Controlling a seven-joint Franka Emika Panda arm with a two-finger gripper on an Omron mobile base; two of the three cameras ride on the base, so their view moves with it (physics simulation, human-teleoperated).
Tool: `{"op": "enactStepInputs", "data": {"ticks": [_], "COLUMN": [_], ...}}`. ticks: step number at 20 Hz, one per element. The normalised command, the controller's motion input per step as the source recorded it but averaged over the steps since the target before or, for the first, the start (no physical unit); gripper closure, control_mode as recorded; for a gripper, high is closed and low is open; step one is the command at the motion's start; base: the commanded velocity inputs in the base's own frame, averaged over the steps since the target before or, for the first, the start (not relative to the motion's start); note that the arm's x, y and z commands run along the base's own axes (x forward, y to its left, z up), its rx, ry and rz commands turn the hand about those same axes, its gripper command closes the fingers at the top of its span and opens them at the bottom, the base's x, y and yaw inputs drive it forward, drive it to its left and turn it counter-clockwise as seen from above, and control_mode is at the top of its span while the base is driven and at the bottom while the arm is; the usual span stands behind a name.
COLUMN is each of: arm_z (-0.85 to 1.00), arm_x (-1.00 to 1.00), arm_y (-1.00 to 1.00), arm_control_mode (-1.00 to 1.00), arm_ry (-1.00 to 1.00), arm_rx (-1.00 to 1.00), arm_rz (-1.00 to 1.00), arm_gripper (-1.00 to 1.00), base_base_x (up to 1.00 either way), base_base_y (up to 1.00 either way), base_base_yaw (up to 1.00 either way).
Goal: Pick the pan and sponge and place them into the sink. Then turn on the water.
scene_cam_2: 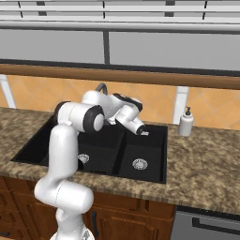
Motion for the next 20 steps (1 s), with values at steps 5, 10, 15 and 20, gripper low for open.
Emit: {"op": "enactStepInputs", "data": {"ticks": [5,10,15,20], "arm_z": [-0.15,-0.03,-0.12,-0.18], "arm_x": [0.24,0.26,0.14,0.12], "arm_y": [0.0,0.0,0.0,0.0], "arm_control_mode": [-1.0,-1.0,-1.0,-1.0], "arm_ry": [0.0,0.0,0.0,0.0], "arm_rx": [0.0,0.0,0.0,0.0], "arm_rz": [-0.02,-0.03,-0.03,-0.03], "arm_gripper": [-1.0,-1.0,-1.0,-1.0], "base_base_x": [0.0,0.0,0.0,0.0], "base_base_y": [0.0,0.0,0.0,0.0], "base_base_yaw": [0.0,0.0,0.0,0.0]}}
